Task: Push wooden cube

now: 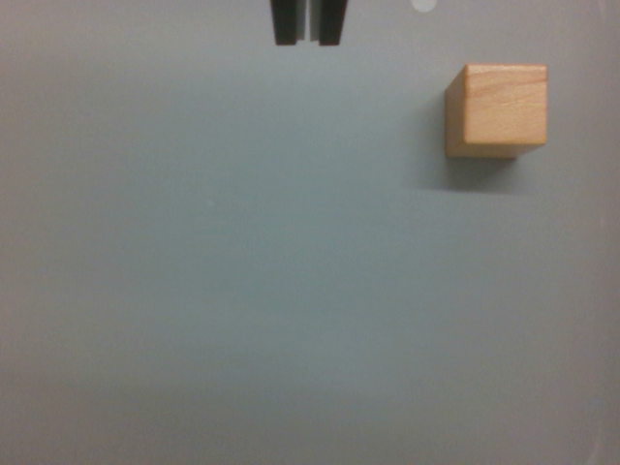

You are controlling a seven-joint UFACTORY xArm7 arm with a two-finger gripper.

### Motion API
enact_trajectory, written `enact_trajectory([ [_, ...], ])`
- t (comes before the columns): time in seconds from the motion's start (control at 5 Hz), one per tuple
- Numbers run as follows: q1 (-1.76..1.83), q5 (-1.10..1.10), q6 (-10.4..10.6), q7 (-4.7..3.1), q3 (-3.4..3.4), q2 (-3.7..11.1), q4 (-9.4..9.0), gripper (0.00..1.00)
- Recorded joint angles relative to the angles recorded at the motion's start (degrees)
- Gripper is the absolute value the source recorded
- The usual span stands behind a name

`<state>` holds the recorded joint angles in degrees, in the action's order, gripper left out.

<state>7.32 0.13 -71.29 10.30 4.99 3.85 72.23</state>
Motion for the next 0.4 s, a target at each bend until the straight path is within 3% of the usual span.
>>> enact_trajectory([
  [0.2, 0.00, 0.00, 0.00, 0.00, 0.00, 0.00, 0.00, 0.00],
  [0.4, 0.68, -0.06, 2.57, 1.57, 0.77, 0.47, -2.36, 0.00],
])
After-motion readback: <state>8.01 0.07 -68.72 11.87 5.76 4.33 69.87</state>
